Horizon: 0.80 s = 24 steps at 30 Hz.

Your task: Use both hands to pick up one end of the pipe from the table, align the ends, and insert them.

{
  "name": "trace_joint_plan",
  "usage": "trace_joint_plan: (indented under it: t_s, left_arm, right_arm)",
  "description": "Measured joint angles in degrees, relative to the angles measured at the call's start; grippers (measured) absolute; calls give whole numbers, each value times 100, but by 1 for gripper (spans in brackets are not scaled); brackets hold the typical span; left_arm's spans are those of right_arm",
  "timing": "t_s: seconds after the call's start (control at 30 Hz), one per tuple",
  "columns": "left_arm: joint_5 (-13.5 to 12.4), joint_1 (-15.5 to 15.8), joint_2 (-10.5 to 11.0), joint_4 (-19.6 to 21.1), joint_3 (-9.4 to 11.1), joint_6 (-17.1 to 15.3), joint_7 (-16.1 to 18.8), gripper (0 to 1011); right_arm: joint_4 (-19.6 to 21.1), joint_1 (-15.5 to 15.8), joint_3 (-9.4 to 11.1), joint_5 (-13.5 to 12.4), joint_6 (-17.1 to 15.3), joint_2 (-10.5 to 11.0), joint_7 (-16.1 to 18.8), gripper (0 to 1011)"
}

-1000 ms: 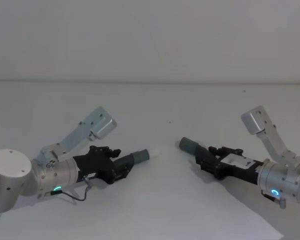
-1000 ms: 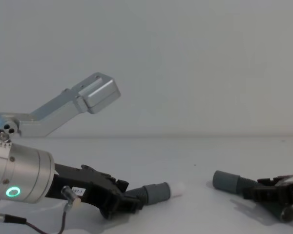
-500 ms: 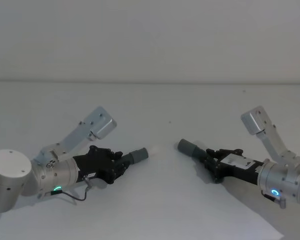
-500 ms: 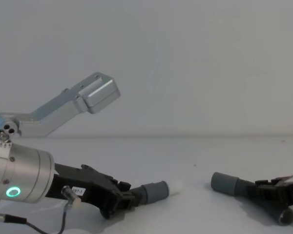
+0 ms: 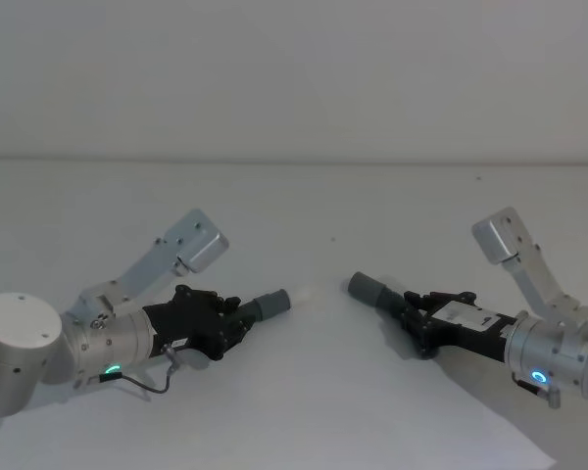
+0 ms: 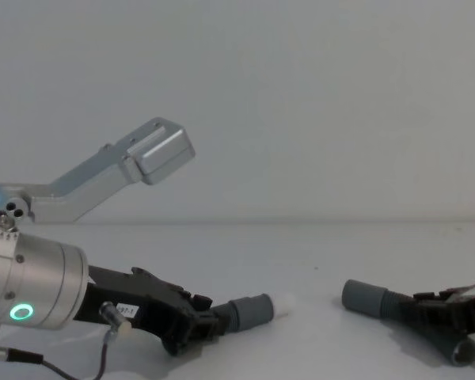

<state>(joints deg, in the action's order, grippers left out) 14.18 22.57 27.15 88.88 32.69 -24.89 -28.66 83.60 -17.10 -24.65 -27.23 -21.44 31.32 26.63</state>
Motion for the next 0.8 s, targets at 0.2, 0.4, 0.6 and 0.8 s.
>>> trace_joint_plan:
  t_s: [0.2, 0.4, 0.6, 0.8]
  left_arm:
    - [-23, 5, 2, -9, -10, 134, -36, 302]
    - [-55, 77, 45, -30, -6, 426, -179, 302]
    - [-89, 208, 139, -54, 32, 731, -399, 302]
    - [-127, 334, 272, -71, 84, 971, -630, 302]
  right_arm:
    - [7, -1, -1, 10, 103, 17, -10, 259]
    - [59, 13, 42, 84, 347, 65, -35, 259]
    - [175, 57, 147, 180, 629, 180, -61, 259]
    - [326, 129, 238, 296, 860, 375, -33, 259]
